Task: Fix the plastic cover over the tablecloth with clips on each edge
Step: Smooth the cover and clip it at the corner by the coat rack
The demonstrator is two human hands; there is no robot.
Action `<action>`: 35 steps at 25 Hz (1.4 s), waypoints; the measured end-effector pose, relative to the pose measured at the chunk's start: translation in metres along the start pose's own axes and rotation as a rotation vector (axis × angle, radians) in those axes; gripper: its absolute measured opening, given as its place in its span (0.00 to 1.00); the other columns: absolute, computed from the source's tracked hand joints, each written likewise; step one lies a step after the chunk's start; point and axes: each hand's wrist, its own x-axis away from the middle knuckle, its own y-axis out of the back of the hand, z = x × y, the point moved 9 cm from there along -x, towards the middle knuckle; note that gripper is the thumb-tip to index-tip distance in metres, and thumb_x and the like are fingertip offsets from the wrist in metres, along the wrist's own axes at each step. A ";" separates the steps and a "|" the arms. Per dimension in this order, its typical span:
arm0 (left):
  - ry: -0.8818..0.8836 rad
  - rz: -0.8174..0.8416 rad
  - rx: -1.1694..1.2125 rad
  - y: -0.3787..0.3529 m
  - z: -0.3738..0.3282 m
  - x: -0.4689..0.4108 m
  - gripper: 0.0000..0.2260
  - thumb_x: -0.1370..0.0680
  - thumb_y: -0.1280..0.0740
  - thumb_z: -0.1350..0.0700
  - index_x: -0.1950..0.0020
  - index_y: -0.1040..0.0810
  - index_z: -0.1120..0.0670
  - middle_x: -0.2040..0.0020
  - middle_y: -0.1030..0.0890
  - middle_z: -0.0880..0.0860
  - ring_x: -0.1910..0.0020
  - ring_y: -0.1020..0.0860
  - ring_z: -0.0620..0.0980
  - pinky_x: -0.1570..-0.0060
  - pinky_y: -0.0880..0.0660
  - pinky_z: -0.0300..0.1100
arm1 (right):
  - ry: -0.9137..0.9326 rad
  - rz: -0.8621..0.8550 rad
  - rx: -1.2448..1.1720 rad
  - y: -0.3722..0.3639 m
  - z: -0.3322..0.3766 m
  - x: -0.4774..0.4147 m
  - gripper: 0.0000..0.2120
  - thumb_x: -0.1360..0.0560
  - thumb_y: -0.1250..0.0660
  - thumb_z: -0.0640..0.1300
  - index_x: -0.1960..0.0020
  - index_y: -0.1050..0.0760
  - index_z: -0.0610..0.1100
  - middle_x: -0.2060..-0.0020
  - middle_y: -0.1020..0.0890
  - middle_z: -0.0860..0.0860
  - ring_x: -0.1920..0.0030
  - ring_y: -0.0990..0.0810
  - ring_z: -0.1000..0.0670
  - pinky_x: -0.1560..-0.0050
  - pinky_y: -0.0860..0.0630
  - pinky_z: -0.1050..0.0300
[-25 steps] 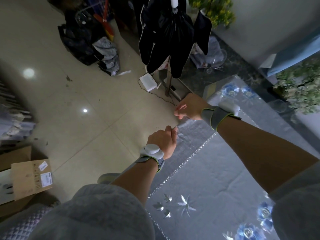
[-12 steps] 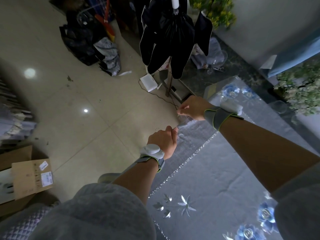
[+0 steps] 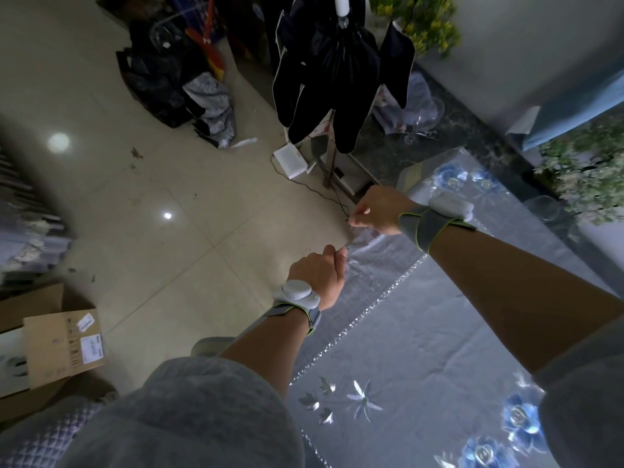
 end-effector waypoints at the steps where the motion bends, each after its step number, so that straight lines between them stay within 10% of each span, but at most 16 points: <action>1: 0.001 -0.001 0.002 0.000 0.000 0.000 0.21 0.17 0.55 0.43 0.48 0.29 0.55 0.59 0.18 0.57 0.61 0.20 0.60 0.65 0.32 0.45 | 0.003 -0.001 0.003 0.001 -0.001 0.001 0.12 0.23 0.34 0.50 0.49 0.15 0.45 0.57 0.13 0.45 0.55 0.16 0.50 0.49 0.22 0.55; 35: -0.020 -0.018 -0.021 -0.002 0.000 -0.001 0.21 0.17 0.55 0.43 0.45 0.28 0.56 0.55 0.18 0.60 0.57 0.20 0.63 0.62 0.32 0.46 | -0.038 -0.052 0.311 -0.007 -0.005 0.017 0.16 0.20 0.44 0.57 0.44 0.19 0.56 0.51 0.17 0.52 0.50 0.20 0.49 0.45 0.28 0.53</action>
